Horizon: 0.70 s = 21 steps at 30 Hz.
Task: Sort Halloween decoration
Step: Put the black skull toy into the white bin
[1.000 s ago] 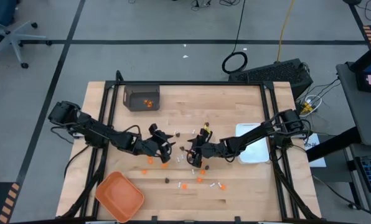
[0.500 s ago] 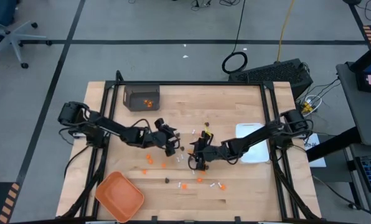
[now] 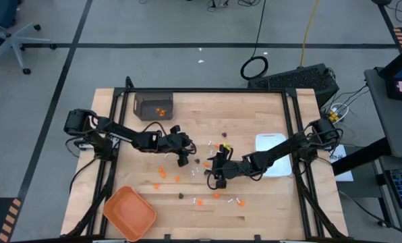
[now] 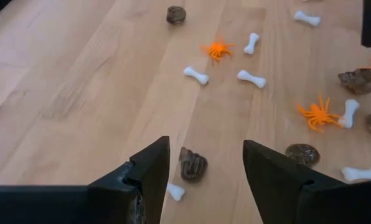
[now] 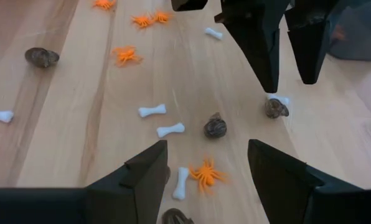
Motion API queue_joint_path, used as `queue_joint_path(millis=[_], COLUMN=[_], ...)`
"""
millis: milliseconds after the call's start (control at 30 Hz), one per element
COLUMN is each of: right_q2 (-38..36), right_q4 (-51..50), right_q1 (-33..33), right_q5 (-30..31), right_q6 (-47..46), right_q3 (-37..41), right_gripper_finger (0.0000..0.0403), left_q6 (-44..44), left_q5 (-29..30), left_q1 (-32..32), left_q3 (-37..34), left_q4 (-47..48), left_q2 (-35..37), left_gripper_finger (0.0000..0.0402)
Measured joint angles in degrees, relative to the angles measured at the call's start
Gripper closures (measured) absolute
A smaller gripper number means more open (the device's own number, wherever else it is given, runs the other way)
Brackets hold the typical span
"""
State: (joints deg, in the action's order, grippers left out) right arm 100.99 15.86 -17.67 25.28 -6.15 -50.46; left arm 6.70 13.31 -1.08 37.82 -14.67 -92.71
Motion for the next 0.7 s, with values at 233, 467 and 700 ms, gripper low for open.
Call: queue_joint_path(millis=[233, 467, 700], right_q2=[0.0, 0.0, 0.0], right_q4=[0.04, 0.09, 0.07], right_q1=[-0.07, -1.09, -3.09], right_q5=[-0.02, -0.03, -0.07], right_q6=[-0.78, -3.21, -2.2], right_q3=[0.0, 0.0, 0.0], right_gripper_finger=[0.0195, 0.0195, 0.0195], left_q6=[0.1, 1.97, 0.47], left_q5=[-0.06, 0.12, 3.56], left_q1=[-0.08, -2.83, -5.39], left_q3=[-0.04, -0.09, -0.09], left_q4=[-0.03, -1.29, -1.3], left_q2=[0.0, 0.0, 0.0], left_gripper_finger=[0.0206, 0.0206, 0.0206])
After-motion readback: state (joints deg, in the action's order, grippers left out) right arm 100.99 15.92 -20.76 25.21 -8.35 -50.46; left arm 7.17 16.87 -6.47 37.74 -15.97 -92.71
